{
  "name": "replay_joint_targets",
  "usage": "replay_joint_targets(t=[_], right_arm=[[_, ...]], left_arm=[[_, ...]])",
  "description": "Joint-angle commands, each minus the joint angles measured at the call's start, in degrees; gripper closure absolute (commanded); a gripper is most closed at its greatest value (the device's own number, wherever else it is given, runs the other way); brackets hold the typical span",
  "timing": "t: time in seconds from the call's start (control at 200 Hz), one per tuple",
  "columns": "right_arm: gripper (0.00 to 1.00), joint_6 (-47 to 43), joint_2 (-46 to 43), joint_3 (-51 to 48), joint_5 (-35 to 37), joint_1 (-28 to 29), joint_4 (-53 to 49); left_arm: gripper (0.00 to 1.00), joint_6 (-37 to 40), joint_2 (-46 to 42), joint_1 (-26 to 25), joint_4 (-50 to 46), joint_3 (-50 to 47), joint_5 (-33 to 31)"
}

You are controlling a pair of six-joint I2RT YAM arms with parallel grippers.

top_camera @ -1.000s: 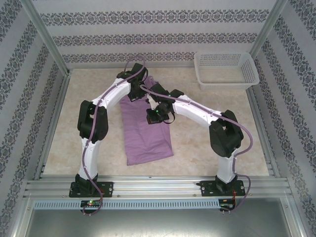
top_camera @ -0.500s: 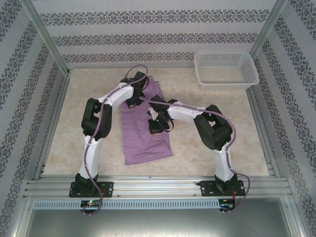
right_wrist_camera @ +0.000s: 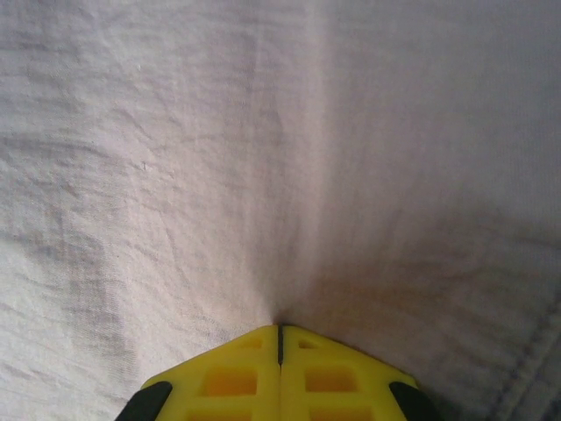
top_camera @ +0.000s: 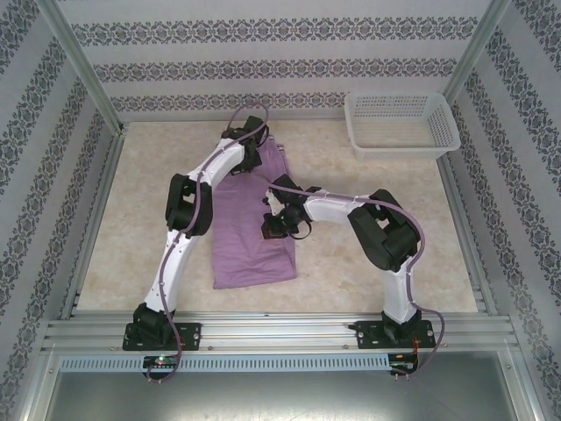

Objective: Roll up the long pants

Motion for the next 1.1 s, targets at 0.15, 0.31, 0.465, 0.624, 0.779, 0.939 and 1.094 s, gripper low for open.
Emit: replay_joint_targets(t=[0.15,0.31,0.465,0.624,0.779,0.939,1.094], right_arm=[[1.0,1.43,5.52,-5.98,2.97,2.33,-6.13],[1.0,1.84,6.14,-5.57,3.06,2.68,-6.17],[1.0,2.5,6.28,-3.74,2.6,3.49,-6.75],[0.9,-0.15,1.71,1.07,2.88,4.0,-11.44],[0.18,-9.63,-6.82,7.73,10.16,4.37,-20.6],[0.17,-18.2,-14.98,8.5,20.14,5.62,-27.03],[1.0,-17.37,-16.6,3.49,19.28,5.65,-25.69]], left_arm=[[0.85,1.74,-2.09,10.81,-0.98,5.34,-13.04],[0.76,3.24,-4.8,14.46,1.7,11.08,-7.06],[1.0,0.99,-8.69,14.15,-4.99,14.14,-2.21],[1.0,-0.14,-28.28,11.61,5.75,-16.99,3.57],[0.79,-3.75,-49.19,11.55,15.25,-48.17,8.45],[0.41,-7.65,-64.17,8.29,18.11,-69.4,17.13],[1.0,-16.62,-72.81,-0.48,20.61,-82.62,17.58]])
